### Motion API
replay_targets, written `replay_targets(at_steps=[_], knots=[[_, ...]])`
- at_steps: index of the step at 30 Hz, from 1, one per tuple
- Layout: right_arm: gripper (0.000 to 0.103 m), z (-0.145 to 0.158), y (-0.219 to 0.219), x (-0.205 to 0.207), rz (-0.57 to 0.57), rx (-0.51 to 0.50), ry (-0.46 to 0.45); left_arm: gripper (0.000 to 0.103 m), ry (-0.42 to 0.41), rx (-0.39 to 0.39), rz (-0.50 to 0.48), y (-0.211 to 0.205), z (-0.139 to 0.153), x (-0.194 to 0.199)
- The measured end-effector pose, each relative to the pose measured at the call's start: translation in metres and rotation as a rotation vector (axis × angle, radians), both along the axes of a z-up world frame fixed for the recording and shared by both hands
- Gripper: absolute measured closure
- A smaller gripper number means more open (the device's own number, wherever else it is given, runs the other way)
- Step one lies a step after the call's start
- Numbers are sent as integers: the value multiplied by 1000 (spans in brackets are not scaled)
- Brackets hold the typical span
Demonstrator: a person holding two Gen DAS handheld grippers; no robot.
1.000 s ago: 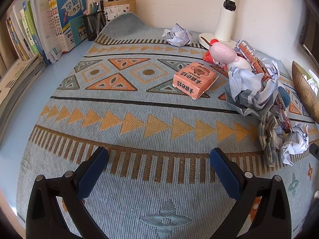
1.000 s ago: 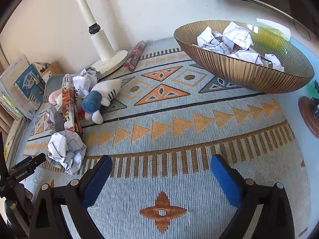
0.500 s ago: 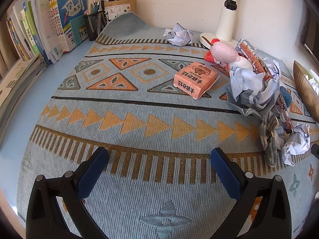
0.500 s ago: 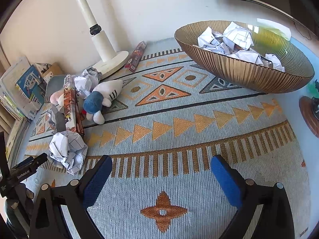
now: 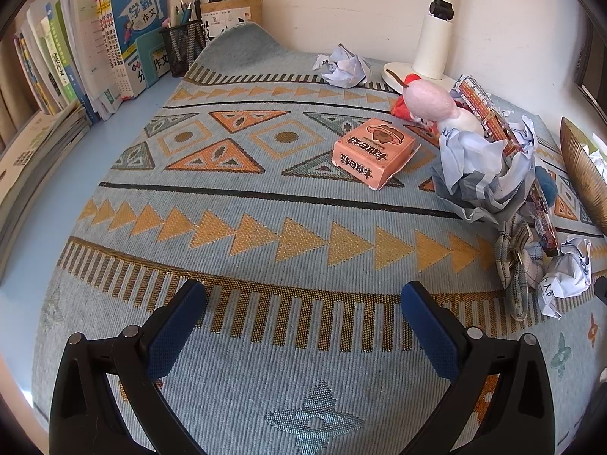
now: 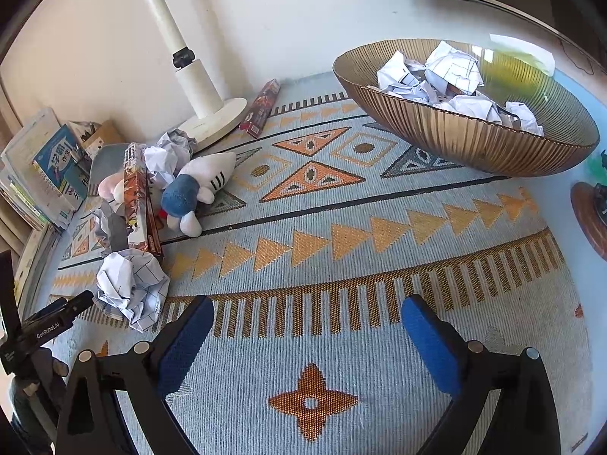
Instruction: Organize objects
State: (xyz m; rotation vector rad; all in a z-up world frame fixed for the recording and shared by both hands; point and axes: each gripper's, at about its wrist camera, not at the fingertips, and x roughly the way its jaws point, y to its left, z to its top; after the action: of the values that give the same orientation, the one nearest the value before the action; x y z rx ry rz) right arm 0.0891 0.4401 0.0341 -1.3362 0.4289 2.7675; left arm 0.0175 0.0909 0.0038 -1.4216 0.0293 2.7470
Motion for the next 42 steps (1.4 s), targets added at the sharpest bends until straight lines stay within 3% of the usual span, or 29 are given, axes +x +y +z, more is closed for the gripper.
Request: replay_targets(at_steps=[27, 33, 35, 40, 42], knots=[[0, 1, -1, 1, 18, -8, -7, 1, -6, 4, -13, -1, 0, 2], [0, 1, -2, 1, 18, -3, -10, 1, 28, 165, -136, -5, 20, 0], [0, 2, -2, 2, 17, -8, 1, 1, 30, 183, -196, 1, 28, -12], [0, 21, -13, 15, 146, -103, 111, 1, 103, -16, -338, 24, 33, -45], [0, 26, -26, 13, 181, -136, 113, 1, 90, -31, -365, 26, 27, -61]])
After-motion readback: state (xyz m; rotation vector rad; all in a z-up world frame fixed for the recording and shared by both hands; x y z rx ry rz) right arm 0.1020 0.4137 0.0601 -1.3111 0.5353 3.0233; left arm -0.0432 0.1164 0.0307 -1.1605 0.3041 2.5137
